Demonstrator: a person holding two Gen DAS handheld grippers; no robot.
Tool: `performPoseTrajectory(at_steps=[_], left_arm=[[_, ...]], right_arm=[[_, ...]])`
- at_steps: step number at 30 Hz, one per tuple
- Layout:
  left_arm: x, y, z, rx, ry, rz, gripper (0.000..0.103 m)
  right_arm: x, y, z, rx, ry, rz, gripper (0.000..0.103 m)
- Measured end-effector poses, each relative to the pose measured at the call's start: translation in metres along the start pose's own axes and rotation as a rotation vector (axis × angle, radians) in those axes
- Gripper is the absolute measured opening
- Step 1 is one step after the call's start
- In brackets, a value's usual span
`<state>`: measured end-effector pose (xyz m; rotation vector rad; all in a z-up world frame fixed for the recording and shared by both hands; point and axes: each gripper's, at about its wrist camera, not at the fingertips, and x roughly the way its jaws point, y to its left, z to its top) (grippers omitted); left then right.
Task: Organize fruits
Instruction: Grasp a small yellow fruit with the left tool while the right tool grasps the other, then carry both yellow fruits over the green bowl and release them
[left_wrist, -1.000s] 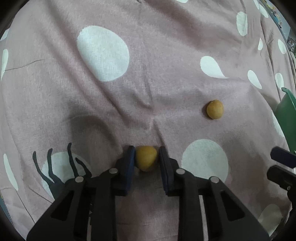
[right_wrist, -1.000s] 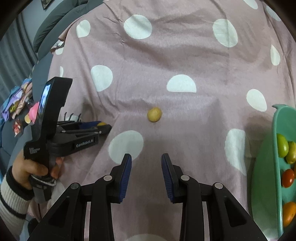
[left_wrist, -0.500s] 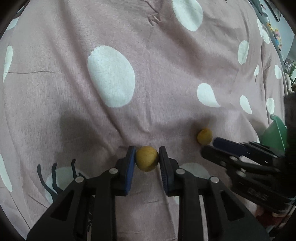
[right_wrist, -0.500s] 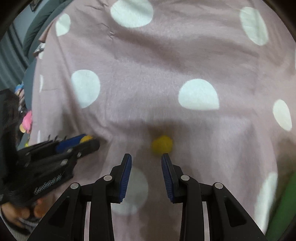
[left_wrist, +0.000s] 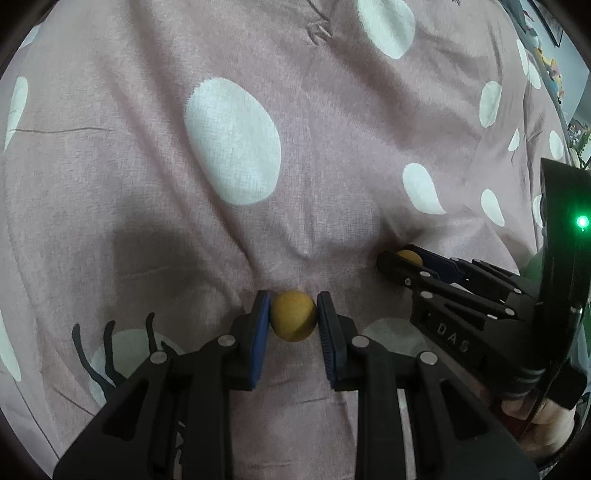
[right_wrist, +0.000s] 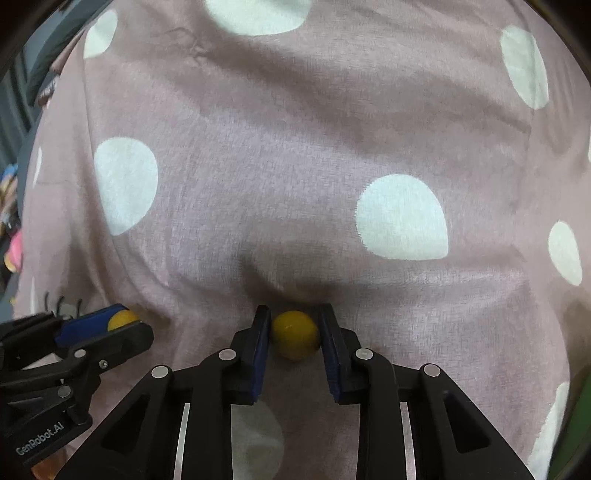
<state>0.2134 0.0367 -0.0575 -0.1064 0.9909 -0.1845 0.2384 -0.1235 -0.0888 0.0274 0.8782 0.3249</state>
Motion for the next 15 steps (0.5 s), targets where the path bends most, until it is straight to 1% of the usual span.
performPoseTrajectory(at_steps=[3,9,15], left_arm=[[-0.009,0.000,-0.001,0.009,-0.008,0.001,0.026],[-0.027,-0.006,-0.005,0.014,-0.026,0.002,0.026],[-0.051,-0.016,-0.021,0.024,-0.041,-0.011,0.026]], right_arm=[[-0.004,-0.006,-0.004,0.042,0.006,0.046,0.028],[-0.040,-0.007,-0.010,0.050,-0.033,0.125,0.028],[-0.081,-0.002,-0.021,0.032,-0.054,0.149,0.028]])
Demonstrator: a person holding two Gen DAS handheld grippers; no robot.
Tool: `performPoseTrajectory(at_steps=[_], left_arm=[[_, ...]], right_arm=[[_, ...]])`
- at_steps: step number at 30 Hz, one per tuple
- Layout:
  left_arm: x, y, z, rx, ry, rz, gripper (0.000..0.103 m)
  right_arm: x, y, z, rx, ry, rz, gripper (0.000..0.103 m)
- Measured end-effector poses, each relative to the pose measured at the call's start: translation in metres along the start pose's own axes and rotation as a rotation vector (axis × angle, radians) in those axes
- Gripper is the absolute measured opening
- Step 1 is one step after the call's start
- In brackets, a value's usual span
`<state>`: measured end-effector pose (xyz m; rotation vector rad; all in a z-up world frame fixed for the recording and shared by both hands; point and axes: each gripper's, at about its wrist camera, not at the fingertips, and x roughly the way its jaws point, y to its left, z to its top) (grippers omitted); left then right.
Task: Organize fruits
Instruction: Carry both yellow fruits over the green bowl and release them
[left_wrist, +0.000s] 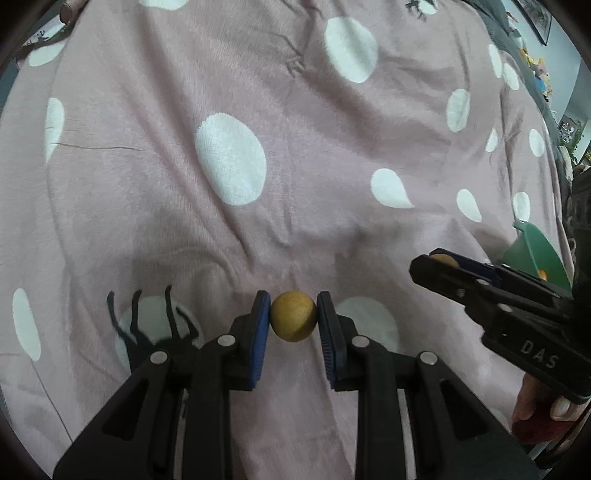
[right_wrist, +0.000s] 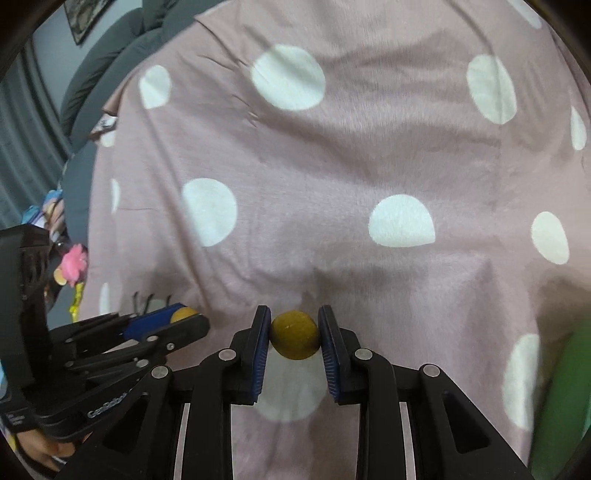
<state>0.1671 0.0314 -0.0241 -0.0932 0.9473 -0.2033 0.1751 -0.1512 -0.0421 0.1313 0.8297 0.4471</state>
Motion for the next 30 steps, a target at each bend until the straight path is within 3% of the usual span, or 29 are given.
performPoseTrajectory(at_steps=[4,18,30], left_arm=[[-0.018,-0.007,-0.016,0.008,-0.003,-0.015,0.026],[-0.072,-0.040,-0.077,0.020,0.001,-0.042,0.026],[-0.088,-0.084,-0.084,0.095,-0.002,-0.064,0.026]], right_arm=[[-0.026,0.012,0.002,-0.014,-0.002,0.003,0.028],[-0.116,0.022,-0.048,-0.081,-0.049,-0.078,0.028],[-0.159,0.012,-0.069,-0.051,-0.103,-0.100,0.028]])
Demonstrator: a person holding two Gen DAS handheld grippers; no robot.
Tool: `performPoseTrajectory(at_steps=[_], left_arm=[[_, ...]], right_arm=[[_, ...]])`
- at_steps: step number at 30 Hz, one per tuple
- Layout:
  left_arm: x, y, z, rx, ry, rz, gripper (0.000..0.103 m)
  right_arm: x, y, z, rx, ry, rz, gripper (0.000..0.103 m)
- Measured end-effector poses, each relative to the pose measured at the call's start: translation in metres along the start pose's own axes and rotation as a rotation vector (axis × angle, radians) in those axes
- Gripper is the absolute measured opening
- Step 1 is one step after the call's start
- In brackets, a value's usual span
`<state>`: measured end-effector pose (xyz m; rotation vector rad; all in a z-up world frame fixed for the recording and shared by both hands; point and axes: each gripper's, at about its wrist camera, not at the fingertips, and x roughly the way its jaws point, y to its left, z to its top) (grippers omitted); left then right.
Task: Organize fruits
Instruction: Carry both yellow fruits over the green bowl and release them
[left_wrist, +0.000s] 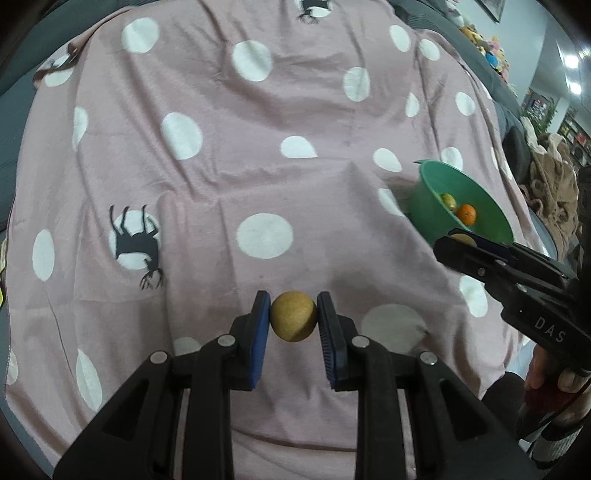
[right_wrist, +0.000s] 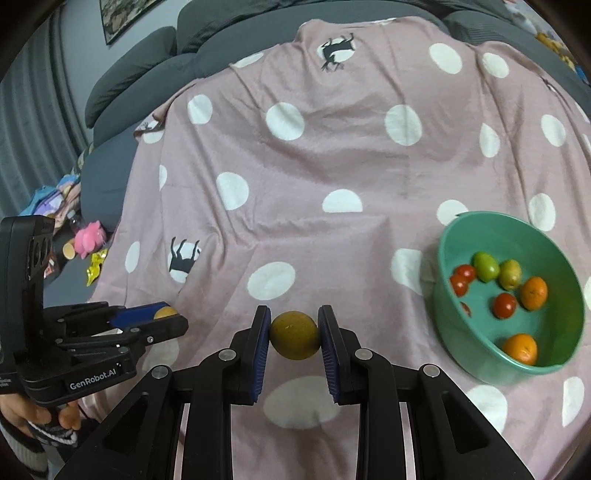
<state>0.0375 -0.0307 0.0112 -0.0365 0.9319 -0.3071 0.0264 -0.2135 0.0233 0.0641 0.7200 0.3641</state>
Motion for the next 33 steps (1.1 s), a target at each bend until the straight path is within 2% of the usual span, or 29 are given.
performPoseTrajectory(at_steps=[17,29,33], left_arm=[[0.032,-0.102,0.052,0.197,-0.016,-0.101,0.026],[0.072,-0.179,0.095,0.299,-0.017,-0.175,0.026],[0.087,-0.197,0.099,0.324,-0.003,-0.174,0.026]], right_arm=[[-0.035,-0.075,-0.003,0.130,-0.070,-0.093,0.028],[-0.055,-0.140,0.001,0.218,-0.126,-0.204,0.029],[-0.054,-0.160,0.002,0.240,-0.118,-0.239,0.029]])
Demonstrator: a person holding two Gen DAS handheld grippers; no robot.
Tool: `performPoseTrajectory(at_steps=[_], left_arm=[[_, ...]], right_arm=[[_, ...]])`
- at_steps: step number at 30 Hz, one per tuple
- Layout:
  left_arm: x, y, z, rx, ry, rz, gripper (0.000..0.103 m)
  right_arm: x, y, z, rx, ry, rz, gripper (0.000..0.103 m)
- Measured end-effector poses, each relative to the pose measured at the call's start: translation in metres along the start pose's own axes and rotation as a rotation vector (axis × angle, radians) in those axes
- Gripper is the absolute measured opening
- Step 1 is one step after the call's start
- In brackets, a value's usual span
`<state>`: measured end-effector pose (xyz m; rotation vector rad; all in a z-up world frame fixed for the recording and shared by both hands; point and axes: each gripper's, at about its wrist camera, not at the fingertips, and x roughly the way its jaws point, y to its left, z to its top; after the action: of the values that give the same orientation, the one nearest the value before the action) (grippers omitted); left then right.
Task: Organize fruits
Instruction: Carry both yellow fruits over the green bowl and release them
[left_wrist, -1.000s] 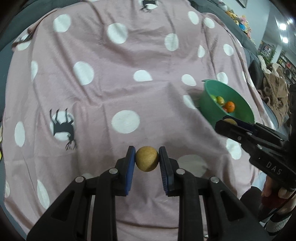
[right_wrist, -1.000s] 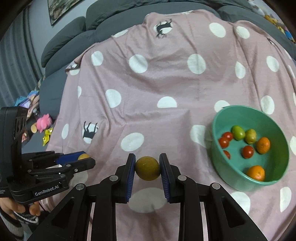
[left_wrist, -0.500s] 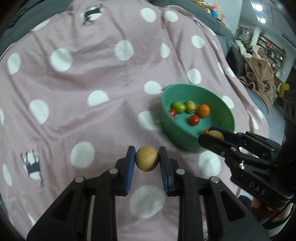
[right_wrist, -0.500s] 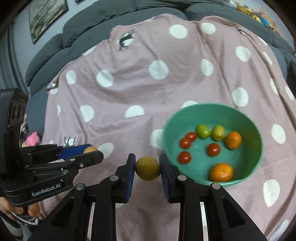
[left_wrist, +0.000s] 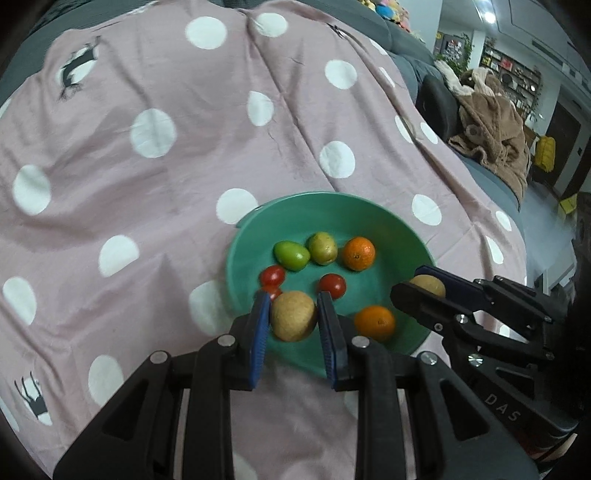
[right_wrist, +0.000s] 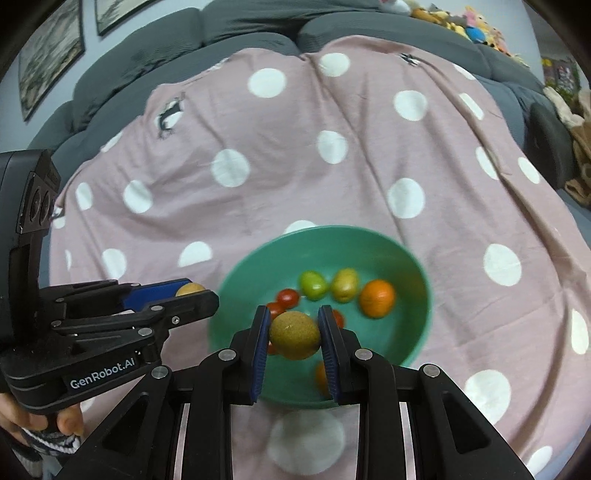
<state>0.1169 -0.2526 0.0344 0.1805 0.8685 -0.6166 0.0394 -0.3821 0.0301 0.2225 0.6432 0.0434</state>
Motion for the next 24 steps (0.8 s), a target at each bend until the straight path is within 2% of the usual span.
performPoseTrajectory(at_steps=[12,22,24], left_arm=[[0.048,-0.009,0.006,0.024,0.091,0.024,0.026],[0.063,-0.006,0.001,0.031,0.147,0.051,0.026],[0.063,-0.006,0.001,0.028,0.149,0.055,0.029]], right_arm=[[0.023,-0.026,0.000,0.023,0.052,-0.044,0.029],[0.033,-0.028,-0.003,0.014,0.099,-0.060,0.029],[0.034,-0.028,-0.003,0.015,0.105,-0.066,0.029]])
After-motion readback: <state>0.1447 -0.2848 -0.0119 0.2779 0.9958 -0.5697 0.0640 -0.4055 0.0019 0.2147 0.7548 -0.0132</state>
